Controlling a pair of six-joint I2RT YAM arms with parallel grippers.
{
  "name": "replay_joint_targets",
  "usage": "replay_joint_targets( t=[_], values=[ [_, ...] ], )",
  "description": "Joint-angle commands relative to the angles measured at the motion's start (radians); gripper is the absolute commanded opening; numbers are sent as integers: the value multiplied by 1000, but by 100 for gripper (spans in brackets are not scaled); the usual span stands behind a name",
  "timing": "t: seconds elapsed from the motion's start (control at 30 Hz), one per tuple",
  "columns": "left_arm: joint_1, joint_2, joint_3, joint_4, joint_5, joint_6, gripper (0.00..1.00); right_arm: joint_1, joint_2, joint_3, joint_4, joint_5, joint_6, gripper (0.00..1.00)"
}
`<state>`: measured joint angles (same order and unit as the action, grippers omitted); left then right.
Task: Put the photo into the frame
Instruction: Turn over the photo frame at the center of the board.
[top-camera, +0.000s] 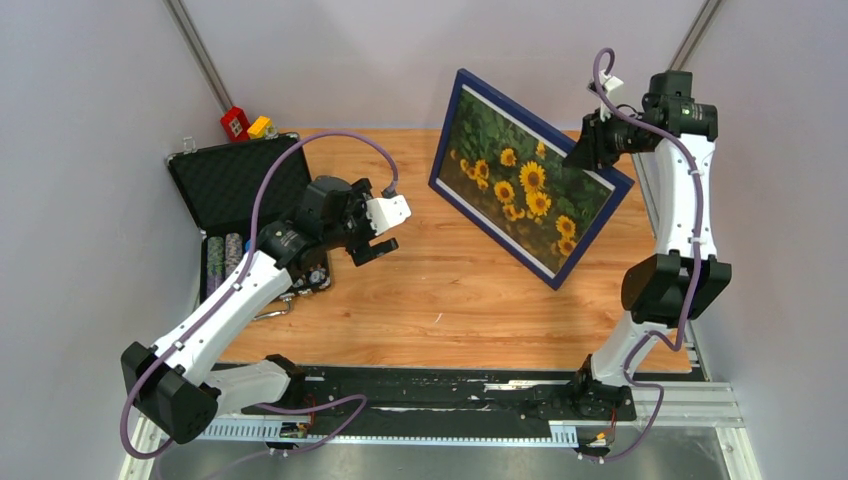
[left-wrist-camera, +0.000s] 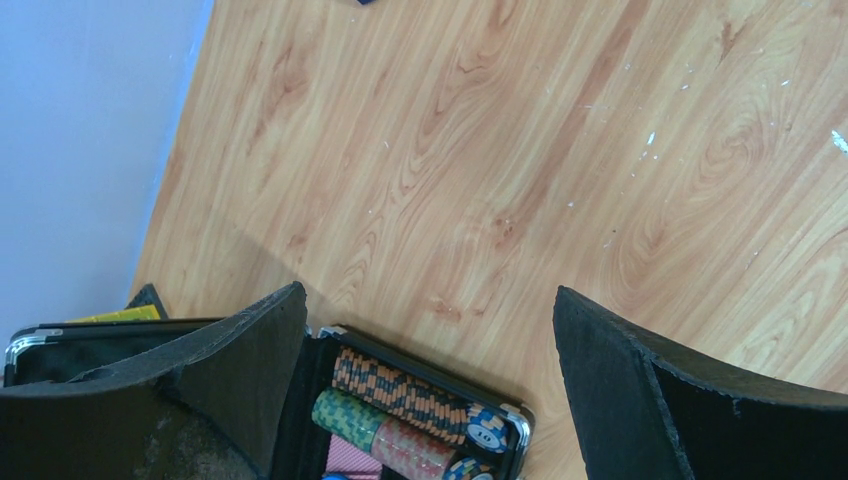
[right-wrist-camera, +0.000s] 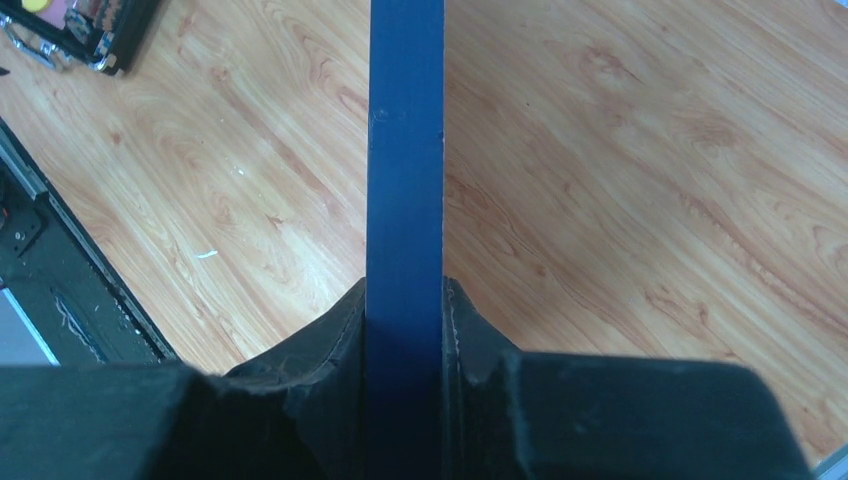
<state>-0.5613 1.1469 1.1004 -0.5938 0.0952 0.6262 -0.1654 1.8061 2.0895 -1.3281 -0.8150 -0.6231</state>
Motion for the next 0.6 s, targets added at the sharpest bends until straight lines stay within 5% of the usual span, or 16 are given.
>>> replay_joint_targets(
  t=[0.0, 0.57],
  values=[
    [4, -3, -5, 52, 15, -25, 100, -26, 12, -55, -9, 20, 42, 0],
    [6, 19, -16, 60, 27, -35, 100, -67, -17, -174, 51, -31, 85, 0]
  ],
)
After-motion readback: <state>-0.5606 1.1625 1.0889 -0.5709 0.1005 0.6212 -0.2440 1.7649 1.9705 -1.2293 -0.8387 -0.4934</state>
